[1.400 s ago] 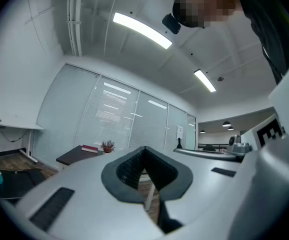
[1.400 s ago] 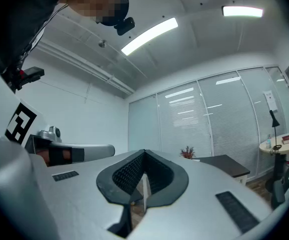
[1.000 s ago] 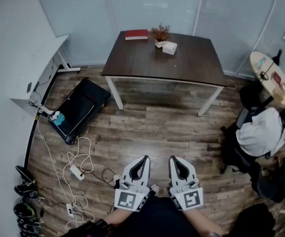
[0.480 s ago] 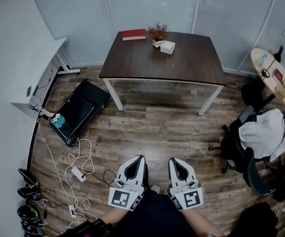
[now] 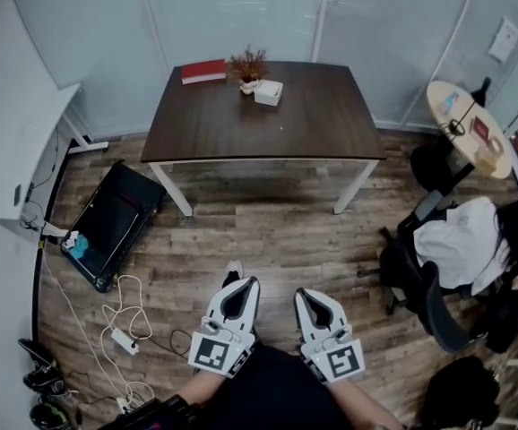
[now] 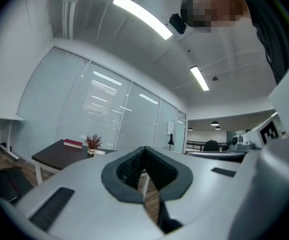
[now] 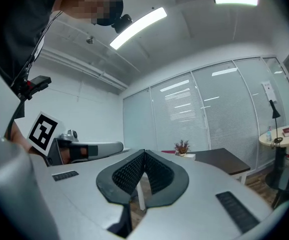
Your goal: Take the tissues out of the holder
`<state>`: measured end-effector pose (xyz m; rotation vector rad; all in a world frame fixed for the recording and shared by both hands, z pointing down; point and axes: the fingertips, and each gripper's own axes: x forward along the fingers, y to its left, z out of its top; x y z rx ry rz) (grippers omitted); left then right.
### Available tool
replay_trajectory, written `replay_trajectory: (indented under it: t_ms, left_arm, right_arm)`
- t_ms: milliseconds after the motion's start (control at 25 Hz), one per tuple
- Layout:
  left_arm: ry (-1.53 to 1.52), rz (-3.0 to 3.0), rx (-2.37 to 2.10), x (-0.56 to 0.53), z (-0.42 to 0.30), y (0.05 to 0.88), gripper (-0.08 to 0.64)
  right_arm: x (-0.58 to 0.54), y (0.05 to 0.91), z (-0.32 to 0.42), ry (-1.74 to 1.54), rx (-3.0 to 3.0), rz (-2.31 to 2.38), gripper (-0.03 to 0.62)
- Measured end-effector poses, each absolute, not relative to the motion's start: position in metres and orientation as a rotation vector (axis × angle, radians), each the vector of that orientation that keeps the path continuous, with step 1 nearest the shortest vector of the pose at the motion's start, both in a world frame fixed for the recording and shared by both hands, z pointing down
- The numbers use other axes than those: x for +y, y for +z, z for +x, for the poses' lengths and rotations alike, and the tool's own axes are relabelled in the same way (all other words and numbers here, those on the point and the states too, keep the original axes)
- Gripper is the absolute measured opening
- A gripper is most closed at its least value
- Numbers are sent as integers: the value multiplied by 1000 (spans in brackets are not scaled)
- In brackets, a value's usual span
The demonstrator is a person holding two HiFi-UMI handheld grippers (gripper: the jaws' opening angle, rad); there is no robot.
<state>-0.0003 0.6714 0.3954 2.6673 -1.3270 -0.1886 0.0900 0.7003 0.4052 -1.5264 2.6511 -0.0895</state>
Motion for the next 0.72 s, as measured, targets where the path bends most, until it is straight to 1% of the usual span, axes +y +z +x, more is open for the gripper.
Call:
replay_trajectory:
  t_ms: [160,360,480,600,720]
  left_arm:
    - [-244,2664,-1363,600,-17,400,-2]
    - [-190,2671,-1383,490,-41,411,-2]
    - [-183,2676,-1389,420,-60,398,-2]
    - [-123,2677,-1348,371,-71,395,-2]
    - [-114,2656,-1337,333,-85,394,-2]
  right_arm:
    - [640,394,79,-4,2617,-1482,9]
    - [516,400,55,-4,2651,-1509,9]
    - [439,388,28,-81,2651,-1473,9]
    - [380,371,-1,-80,2671,-1422,9]
    - [337,382,-23,-50,2739,-1417,9]
